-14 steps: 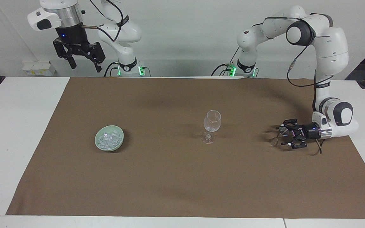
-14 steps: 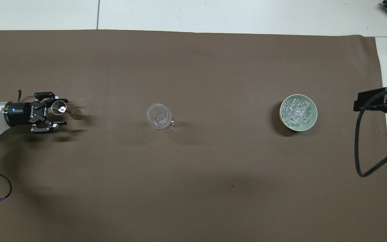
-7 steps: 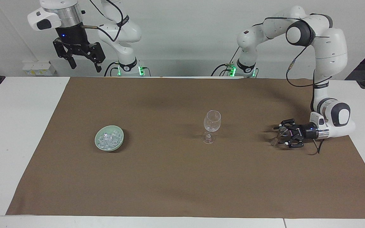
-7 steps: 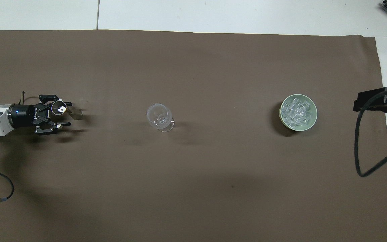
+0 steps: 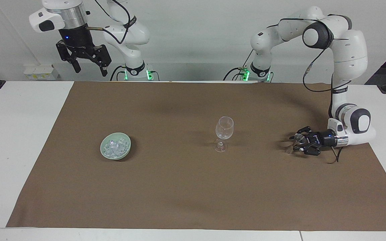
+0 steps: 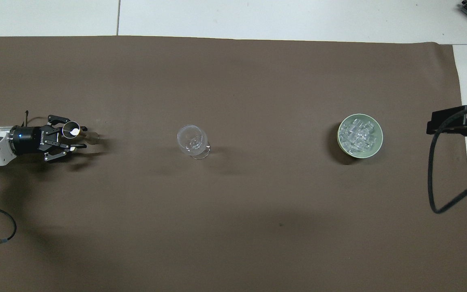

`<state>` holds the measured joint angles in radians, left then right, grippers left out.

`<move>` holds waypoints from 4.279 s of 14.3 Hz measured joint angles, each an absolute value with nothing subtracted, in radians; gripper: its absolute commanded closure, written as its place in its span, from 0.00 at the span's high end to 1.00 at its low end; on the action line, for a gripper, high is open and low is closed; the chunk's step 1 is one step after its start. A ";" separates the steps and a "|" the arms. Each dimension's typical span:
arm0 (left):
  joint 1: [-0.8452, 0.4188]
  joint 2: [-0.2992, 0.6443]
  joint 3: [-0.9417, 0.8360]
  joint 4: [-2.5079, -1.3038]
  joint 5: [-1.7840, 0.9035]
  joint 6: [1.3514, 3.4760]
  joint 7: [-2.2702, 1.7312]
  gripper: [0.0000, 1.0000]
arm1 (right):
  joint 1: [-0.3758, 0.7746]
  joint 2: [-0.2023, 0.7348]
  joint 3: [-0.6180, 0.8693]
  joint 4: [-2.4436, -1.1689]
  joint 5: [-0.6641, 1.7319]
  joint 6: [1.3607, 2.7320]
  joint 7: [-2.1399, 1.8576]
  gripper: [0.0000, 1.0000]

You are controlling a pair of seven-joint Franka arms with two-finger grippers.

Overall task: Pour wine and add ice with both arms
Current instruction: 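Lift the silver bottle with the left gripper toward the wine glass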

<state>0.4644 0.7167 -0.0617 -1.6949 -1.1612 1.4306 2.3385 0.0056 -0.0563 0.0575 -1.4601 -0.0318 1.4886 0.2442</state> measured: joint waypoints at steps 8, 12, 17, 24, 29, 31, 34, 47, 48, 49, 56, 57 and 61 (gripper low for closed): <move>0.472 0.718 -0.060 -1.695 -1.165 1.421 2.339 0.11 | 0.006 -0.056 0.057 -1.460 -0.032 1.489 0.244 1.00; 0.473 0.718 -0.091 -1.692 -1.170 1.419 2.340 0.04 | 0.006 -0.056 0.057 -1.460 -0.032 1.489 0.244 1.00; 0.474 0.716 -0.166 -1.677 -1.218 1.419 2.340 0.02 | 0.006 -0.056 0.057 -1.460 -0.032 1.489 0.244 1.00; 0.436 0.676 -0.229 -1.655 -1.236 1.417 2.317 0.00 | 0.006 -0.056 0.057 -1.460 -0.032 1.489 0.244 1.00; 0.379 0.569 -0.230 -1.653 -1.241 1.417 2.274 0.00 | 0.006 -0.056 0.057 -1.460 -0.032 1.489 0.244 1.00; 0.354 0.529 -0.230 -1.654 -1.242 1.418 2.263 0.00 | 0.006 -0.056 0.057 -1.460 -0.032 1.489 0.244 1.00; 0.320 0.494 -0.228 -1.657 -1.242 1.420 2.225 0.00 | 0.006 -0.056 0.057 -1.460 -0.032 1.489 0.244 1.00; 0.220 0.401 -0.226 -1.743 -1.242 1.596 2.061 0.00 | 0.006 -0.056 0.057 -1.460 -0.032 1.489 0.244 1.00; 0.216 0.380 -0.226 -1.754 -1.242 1.607 2.048 0.00 | 0.006 -0.056 0.057 -1.460 -0.032 1.489 0.244 1.00; 0.215 0.359 -0.225 -1.768 -1.242 1.613 2.040 0.00 | 0.006 -0.056 0.057 -1.460 -0.032 1.489 0.244 1.00; 0.215 0.231 -0.207 -1.868 -1.209 1.630 1.999 0.00 | 0.006 -0.056 0.057 -1.460 -0.032 1.489 0.244 1.00; 0.215 0.224 -0.207 -1.883 -1.208 1.638 1.999 0.00 | 0.006 -0.056 0.057 -1.460 -0.032 1.489 0.244 1.00; 0.208 0.219 -0.212 -1.899 -1.208 1.685 1.999 0.00 | 0.006 -0.056 0.057 -1.460 -0.032 1.489 0.244 1.00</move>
